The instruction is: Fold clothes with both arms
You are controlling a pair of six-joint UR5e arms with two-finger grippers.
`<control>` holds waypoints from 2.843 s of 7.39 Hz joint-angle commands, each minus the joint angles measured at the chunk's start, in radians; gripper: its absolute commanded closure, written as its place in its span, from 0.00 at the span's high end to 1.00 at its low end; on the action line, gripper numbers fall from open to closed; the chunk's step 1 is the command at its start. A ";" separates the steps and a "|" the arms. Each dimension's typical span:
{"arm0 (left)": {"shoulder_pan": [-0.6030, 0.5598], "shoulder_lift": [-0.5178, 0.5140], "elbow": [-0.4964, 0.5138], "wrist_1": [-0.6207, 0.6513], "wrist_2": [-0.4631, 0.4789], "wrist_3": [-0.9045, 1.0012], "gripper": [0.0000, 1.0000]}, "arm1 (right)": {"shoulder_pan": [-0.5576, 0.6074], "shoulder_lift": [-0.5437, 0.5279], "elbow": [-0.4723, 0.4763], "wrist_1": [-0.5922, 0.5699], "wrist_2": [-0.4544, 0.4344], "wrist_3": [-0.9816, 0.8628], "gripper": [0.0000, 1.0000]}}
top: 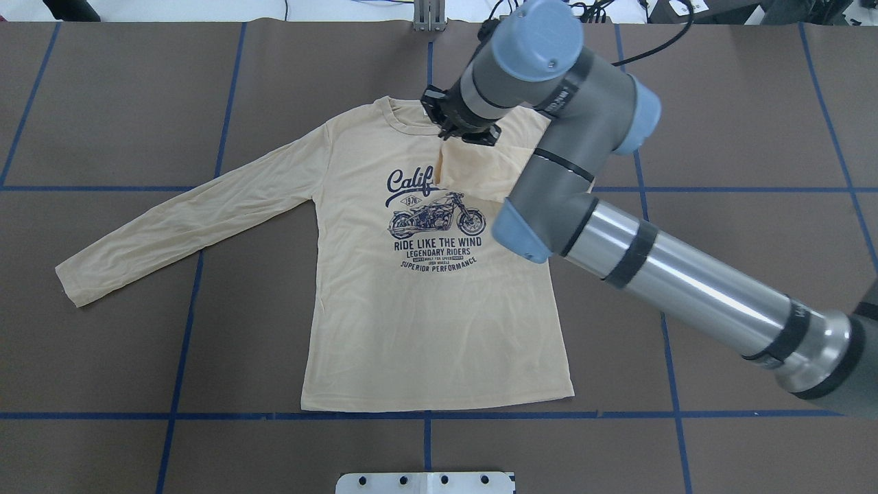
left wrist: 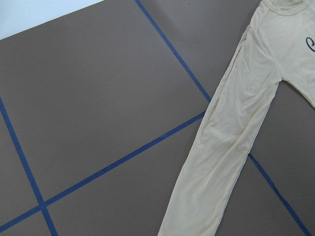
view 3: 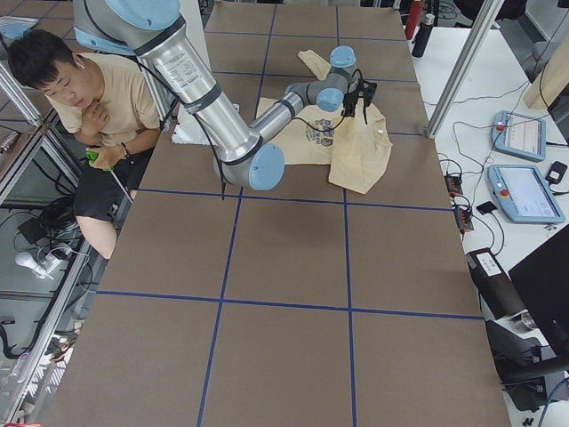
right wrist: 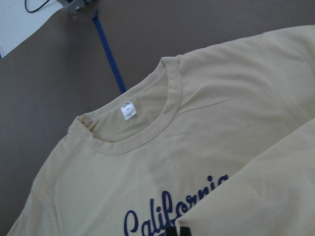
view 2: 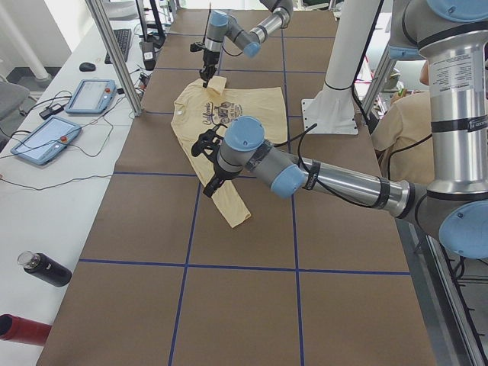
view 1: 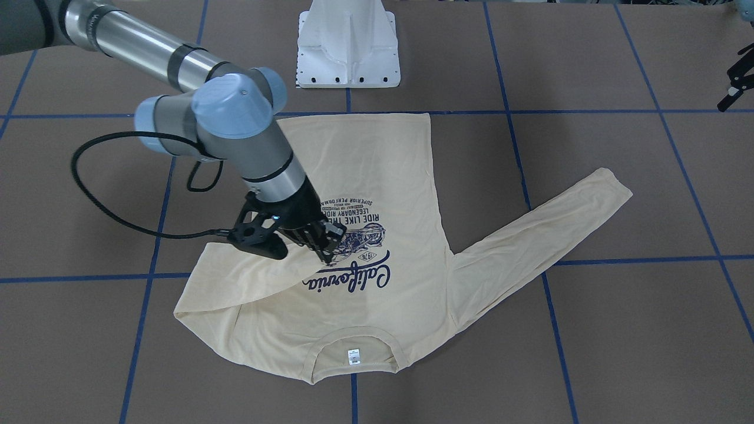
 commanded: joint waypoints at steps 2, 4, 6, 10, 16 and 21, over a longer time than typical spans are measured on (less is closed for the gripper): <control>0.011 -0.024 0.003 -0.012 0.003 -0.105 1.00 | -0.126 0.225 -0.210 0.001 -0.174 0.009 0.00; 0.111 -0.073 0.051 -0.021 0.039 -0.281 1.00 | -0.179 0.281 -0.281 0.048 -0.219 0.011 0.14; 0.213 -0.105 0.165 -0.090 0.116 -0.414 1.00 | -0.196 0.325 -0.327 0.050 -0.251 0.011 1.00; 0.373 -0.066 0.309 -0.261 0.281 -0.489 0.99 | -0.178 0.308 -0.318 0.048 -0.253 0.020 1.00; 0.409 -0.102 0.457 -0.324 0.193 -0.535 0.60 | -0.173 0.233 -0.242 0.048 -0.253 0.020 1.00; 0.459 -0.119 0.510 -0.331 0.195 -0.537 0.55 | -0.176 0.213 -0.225 0.048 -0.253 0.018 1.00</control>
